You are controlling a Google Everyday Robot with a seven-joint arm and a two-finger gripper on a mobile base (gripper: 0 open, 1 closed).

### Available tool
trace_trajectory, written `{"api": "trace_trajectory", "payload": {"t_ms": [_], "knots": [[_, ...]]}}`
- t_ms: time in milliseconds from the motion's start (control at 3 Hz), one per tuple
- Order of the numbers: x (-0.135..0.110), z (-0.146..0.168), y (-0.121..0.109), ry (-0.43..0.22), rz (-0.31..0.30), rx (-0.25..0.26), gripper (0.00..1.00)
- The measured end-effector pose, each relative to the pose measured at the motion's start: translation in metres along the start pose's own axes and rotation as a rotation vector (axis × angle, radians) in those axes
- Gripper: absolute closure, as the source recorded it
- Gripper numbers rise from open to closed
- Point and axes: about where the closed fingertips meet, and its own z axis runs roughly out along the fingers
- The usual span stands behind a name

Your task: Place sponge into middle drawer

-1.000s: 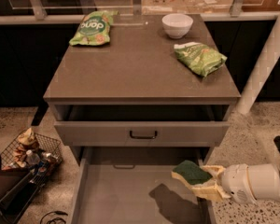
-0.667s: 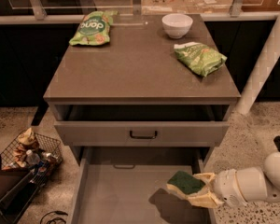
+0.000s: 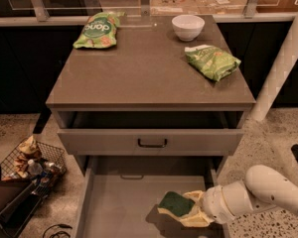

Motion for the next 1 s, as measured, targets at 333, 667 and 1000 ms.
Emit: {"api": "trace_trajectory", "payload": {"t_ms": [333, 667, 1000], "knots": [[0.0, 0.0, 0.0, 0.0, 0.0, 0.0, 1.0], [0.001, 0.015, -0.011, -0.005, -0.006, 0.01, 1.0], [-0.005, 0.041, -0.039, -0.063, -0.071, 0.016, 1.0]]}}
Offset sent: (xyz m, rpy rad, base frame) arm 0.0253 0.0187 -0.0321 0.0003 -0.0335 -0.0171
